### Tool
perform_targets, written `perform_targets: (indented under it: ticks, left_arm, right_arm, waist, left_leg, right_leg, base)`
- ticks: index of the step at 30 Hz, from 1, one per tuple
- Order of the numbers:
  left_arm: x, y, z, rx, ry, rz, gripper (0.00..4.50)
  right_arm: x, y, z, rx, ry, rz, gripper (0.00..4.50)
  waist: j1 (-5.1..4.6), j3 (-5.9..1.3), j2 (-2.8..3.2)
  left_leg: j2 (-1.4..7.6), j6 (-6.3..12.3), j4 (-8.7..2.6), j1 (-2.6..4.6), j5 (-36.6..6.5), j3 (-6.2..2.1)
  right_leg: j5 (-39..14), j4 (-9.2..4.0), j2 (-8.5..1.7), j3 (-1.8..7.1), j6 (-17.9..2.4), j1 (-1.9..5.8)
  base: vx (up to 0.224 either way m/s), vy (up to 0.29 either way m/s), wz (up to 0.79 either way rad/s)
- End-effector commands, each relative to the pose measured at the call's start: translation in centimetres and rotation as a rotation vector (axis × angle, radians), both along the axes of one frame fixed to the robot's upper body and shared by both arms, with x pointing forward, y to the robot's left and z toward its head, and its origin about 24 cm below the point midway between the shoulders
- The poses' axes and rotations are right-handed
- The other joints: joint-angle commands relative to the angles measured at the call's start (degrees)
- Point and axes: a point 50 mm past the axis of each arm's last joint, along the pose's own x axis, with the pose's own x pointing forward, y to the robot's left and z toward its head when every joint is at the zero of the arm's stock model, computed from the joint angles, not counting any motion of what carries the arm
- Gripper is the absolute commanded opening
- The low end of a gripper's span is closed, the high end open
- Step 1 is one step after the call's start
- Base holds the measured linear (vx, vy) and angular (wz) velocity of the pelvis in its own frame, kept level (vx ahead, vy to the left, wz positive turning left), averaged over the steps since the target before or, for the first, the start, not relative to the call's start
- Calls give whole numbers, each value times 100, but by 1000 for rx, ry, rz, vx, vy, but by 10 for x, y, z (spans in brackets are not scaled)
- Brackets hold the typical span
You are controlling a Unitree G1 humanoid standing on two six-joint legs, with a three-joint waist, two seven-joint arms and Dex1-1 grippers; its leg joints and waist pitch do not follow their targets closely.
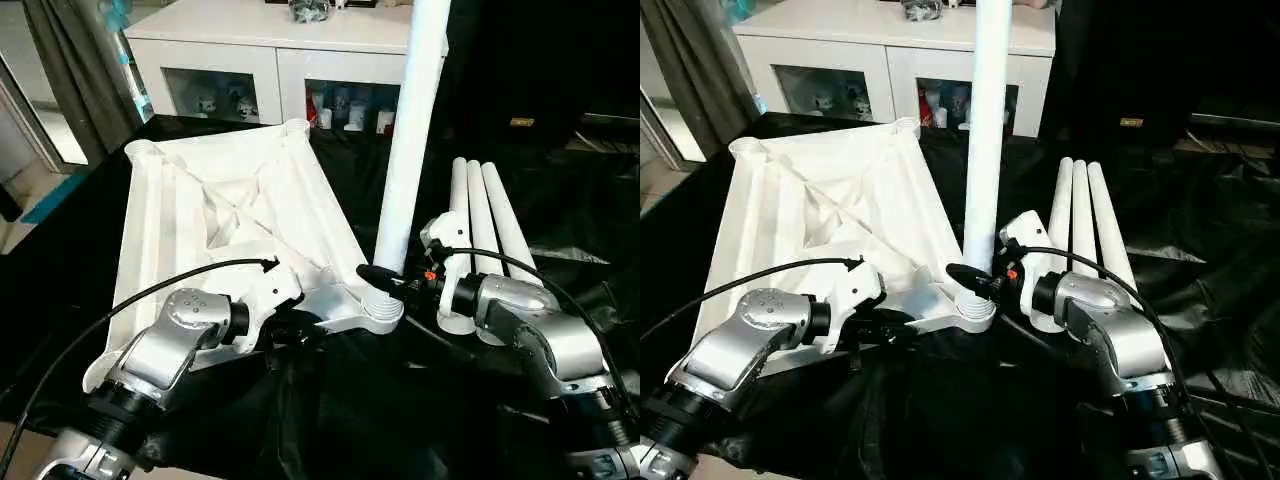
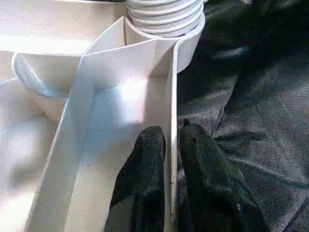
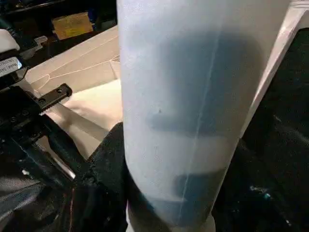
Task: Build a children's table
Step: Insert table leg to table base
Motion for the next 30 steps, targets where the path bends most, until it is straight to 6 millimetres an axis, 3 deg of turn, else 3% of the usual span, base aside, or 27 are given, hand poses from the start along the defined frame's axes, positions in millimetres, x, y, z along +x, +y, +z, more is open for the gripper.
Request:
perform_targets:
  ticks: [1, 2, 6, 7, 9, 10, 12, 19, 22, 28, 29, 30]
  left_arm:
    - [5, 4, 0, 30, -9, 21, 81]
    - [6, 4, 0, 29, -10, 22, 52]
    - [8, 2, 1, 17, -21, 30, 42]
    - [8, 1, 1, 17, -21, 30, 14]
    - [9, 0, 1, 8, -14, 28, 2]
    - [9, 0, 0, 7, -11, 28, 3]
    - [8, -1, -2, 19, -4, 17, 1]
    - [4, 3, -7, 91, -16, -35, 0]
    - [5, 1, -1, 90, -27, -48, 0]
    - [7, 0, 2, 97, -43, -55, 0]
    - [7, 0, 3, 98, -47, -52, 0]
    - [8, 0, 3, 98, -49, -51, 0]
  right_arm:
    - [-4, 0, -12, -31, 51, -4, 188]
    - [-4, 0, -12, -31, 51, -4, 188]
    - [-4, 0, -13, -30, 51, -5, 188]
    - [-4, 0, -13, -30, 51, -5, 188]
    - [-4, 1, -13, -29, 51, -2, 188]
    - [-4, 1, -13, -30, 52, 0, 188]
    - [-4, 2, -13, -31, 52, 2, 188]
    - [-5, 3, -13, -44, 60, 34, 188]
    - [-7, 5, -13, -61, 90, 82, 188]
    - [-4, 5, -9, -24, 99, 71, 188]
    - [-3, 3, -9, -16, 99, 58, 188]
    - [-3, 2, -9, -11, 100, 51, 188]
  waist:
    - [24, -314, -16]
    - [27, -313, -16]
    - [36, -306, -18]
    - [39, -304, -19]
    - [37, -301, -20]
    - [56, -305, 77]
    - [40, -301, 17]
    - [34, -306, 25]
    - [30, -305, -10]
    - [42, -312, 0]
    - [40, -306, -48]
    - [48, -307, -31]
  left_leg:
    - [340, 42, -477, 124, -1169, -120]
    - [340, 22, -479, 128, -1206, -120]
    - [342, -13, -490, 131, -1283, -121]
    - [345, -28, -495, 128, -1305, -123]
    - [344, -45, -501, 127, -1332, -124]
    - [342, -82, -503, 133, -1370, -142]
    - [341, -93, -513, 124, -1413, -136]
    - [349, -87, -517, 125, -1415, -142]
    - [348, -53, -511, 121, -1347, -132]
    - [347, 20, -497, 117, -1168, -126]
    - [347, 26, -499, 114, -1197, -119]
    - [347, 23, -497, 114, -1204, -124]
  right_leg:
    - [-226, -434, -285, 148, -1601, 136]
    - [-278, -440, -288, 151, -1596, 133]
    - [-416, -454, -290, 153, -1558, 125]
    - [-453, -459, -293, 156, -1546, 124]
    - [-498, -460, -290, 154, -1526, 121]
    - [-529, -452, -303, 153, -1520, 116]
    - [-509, -466, -292, 154, -1498, 123]
    - [-459, -464, -292, 154, -1490, 119]
    - [-391, -463, -293, 151, -1511, 127]
    - [-227, -444, -294, 149, -1568, 127]
    - [-270, -455, -296, 150, -1571, 130]
    - [-315, -449, -306, 152, -1574, 131]
  base:
    - [0, 0, 0]
    - [0, 0, 0]
    - [0, 0, 0]
    - [0, 0, 0]
    - [0, 0, 0]
    - [0, 0, 0]
    - [0, 0, 0]
    - [0, 0, 0]
    - [0, 0, 0]
    - [0, 0, 0]
    - [0, 0, 0]
    - [0, 0, 0]
